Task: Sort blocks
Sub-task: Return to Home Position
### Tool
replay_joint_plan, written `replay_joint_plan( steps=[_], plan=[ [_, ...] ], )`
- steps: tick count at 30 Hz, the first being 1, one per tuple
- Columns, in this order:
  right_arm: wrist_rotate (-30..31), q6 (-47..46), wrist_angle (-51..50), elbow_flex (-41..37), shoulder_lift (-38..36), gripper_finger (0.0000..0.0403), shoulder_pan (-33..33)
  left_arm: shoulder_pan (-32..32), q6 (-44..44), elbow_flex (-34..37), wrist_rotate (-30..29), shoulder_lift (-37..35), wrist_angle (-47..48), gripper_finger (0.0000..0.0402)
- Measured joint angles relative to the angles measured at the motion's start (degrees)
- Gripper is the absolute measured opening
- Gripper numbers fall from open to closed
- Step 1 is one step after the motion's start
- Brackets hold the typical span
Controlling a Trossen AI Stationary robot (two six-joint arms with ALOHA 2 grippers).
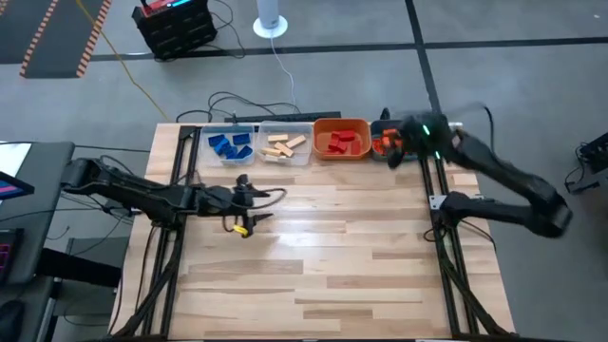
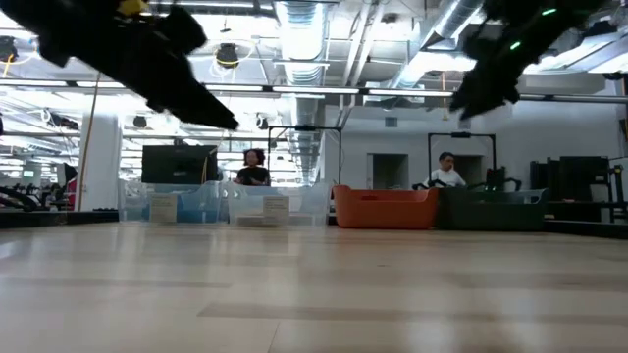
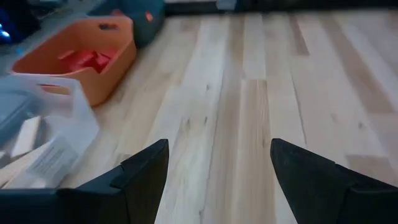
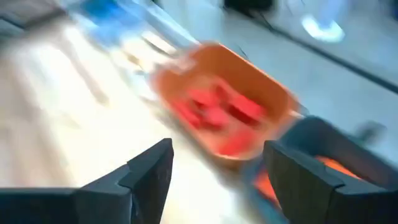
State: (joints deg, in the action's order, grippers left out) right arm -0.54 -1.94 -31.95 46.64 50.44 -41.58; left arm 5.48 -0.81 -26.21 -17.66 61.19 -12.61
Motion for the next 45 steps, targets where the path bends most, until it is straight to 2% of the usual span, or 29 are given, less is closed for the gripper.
replay_joint_plan(
  steps=[4, 8, 12, 20, 23, 28, 31, 38, 45],
  plan=[
    [2.08, -9.58, 12.95, -12.64, -15.37, 0.0281, 10.77, 0.87, -1.99, 4.43, -2.92, -9.22, -1.37, 0.0274],
    [10.07, -13.39, 20.55, -20.98, -25.48, 0.0281, 19.77, 2.13, -3.45, 6.14, -4.36, -19.21, 1.08, 0.0274],
    [15.34, -12.15, 23.85, -25.43, -32.18, 0.0282, 26.34, 4.19, -5.88, 10.21, -4.36, -27.75, 1.19, 0.0274],
    [15.65, -13.42, 25.83, -29.53, -43.54, 0.0282, 35.14, 8.1, -9.34, 22.51, -1.92, -44.01, -1.27, 0.0253],
    [15.67, -14.57, 26.5, -32.3, -46.42, 0.0282, 38.47, 9.08, -9.43, 25.07, 0.5, -49.01, -0.01, 0.0245],
    [15.65, -18.98, 27.66, -39.16, -49.0, 0.0282, 44.02, 10.36, -8.09, 25.48, 5.03, -56.13, 7.8, 0.0231],
    [15.65, -20.11, 27.11, -42.21, -49.36, 0.0282, 45.07, 10.73, -5.99, 25.53, 6.31, -59.26, 6.95, 0.0226],
    [15.45, -20.17, 24.96, -42.74, -48.05, 0.0282, 45.22, 10.68, -12.58, 25.57, 3.57, -60.73, 6.12, 0.0225],
    [15.45, -20.17, 24.66, -42.7, -48.15, 0.0282, 45.2, 10.68, -13.38, 25.57, 3.51, -60.7, 8.88, 0.0225]
  ],
)
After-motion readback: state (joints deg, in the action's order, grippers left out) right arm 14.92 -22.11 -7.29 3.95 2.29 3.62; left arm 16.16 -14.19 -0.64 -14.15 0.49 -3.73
